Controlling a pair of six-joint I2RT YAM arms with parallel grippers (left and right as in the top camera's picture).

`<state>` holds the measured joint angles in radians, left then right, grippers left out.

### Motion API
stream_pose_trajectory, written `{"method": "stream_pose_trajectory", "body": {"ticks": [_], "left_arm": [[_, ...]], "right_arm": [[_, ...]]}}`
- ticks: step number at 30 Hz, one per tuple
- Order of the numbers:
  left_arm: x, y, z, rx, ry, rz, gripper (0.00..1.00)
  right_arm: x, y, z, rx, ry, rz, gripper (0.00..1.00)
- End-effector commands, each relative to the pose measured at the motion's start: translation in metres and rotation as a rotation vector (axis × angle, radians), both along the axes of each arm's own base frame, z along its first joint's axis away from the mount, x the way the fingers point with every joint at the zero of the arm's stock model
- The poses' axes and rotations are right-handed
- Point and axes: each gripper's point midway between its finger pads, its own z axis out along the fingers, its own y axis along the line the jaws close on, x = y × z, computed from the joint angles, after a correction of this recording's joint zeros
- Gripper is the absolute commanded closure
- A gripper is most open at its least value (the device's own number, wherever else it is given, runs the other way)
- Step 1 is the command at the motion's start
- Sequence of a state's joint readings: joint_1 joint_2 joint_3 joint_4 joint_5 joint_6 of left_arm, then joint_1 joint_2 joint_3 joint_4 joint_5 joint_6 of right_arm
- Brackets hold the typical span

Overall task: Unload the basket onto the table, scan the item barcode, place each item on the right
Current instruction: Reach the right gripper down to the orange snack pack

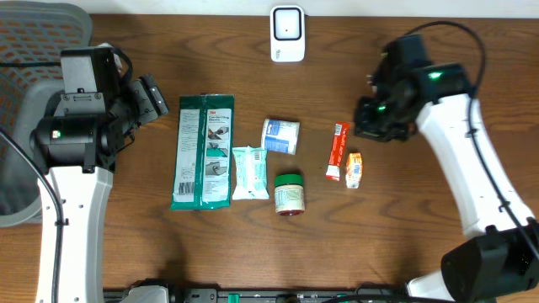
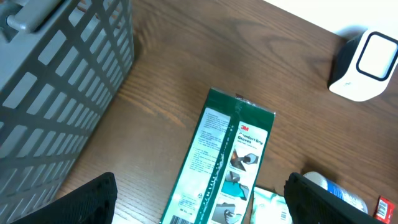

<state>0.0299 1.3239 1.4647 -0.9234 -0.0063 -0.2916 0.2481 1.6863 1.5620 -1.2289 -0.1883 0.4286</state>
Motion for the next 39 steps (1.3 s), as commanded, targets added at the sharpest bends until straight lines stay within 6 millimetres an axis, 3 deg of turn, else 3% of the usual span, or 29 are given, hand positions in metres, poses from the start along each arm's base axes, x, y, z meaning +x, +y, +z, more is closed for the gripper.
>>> {"method": "stream_pose_trajectory", "body": {"ticks": [1, 2, 3, 4, 11, 18, 27, 33, 35, 39], "left_arm": [[0.001, 0.001, 0.0, 0.002, 0.005, 0.002, 0.14], [0.002, 0.001, 0.0, 0.002, 0.005, 0.002, 0.14], [0.002, 0.001, 0.0, 0.002, 0.005, 0.002, 0.14], [0.001, 0.001, 0.0, 0.002, 0.005, 0.002, 0.14], [0.001, 0.001, 0.0, 0.002, 0.005, 0.002, 0.14], [0.001, 0.001, 0.0, 0.002, 0.005, 0.002, 0.14], [0.001, 0.001, 0.0, 0.002, 0.005, 0.002, 0.14], [0.001, 0.001, 0.0, 0.002, 0.005, 0.002, 0.14], [0.001, 0.001, 0.0, 0.002, 0.005, 0.002, 0.14], [0.001, 0.001, 0.0, 0.002, 0.005, 0.002, 0.14]], "right_arm": [[-0.003, 0.002, -0.012, -0.127, -0.036, -0.057, 0.57], [-0.003, 0.006, -0.016, -0.142, -0.047, -0.043, 0.53], [-0.004, 0.008, -0.021, -0.163, -0.057, -0.03, 0.4], [-0.005, 0.008, -0.024, -0.182, -0.059, -0.024, 0.37], [-0.025, -0.008, -0.048, -0.232, 0.033, -0.032, 0.35], [-0.048, -0.026, -0.088, -0.245, 0.13, -0.059, 0.36], [-0.036, -0.029, -0.112, -0.25, 0.056, -0.073, 0.47], [-0.039, -0.039, -0.129, -0.295, 0.034, -0.083, 0.45], [-0.037, -0.038, -0.133, -0.29, 0.019, -0.085, 0.5], [-0.028, -0.035, -0.131, -0.275, -0.019, -0.091, 0.85]]}}
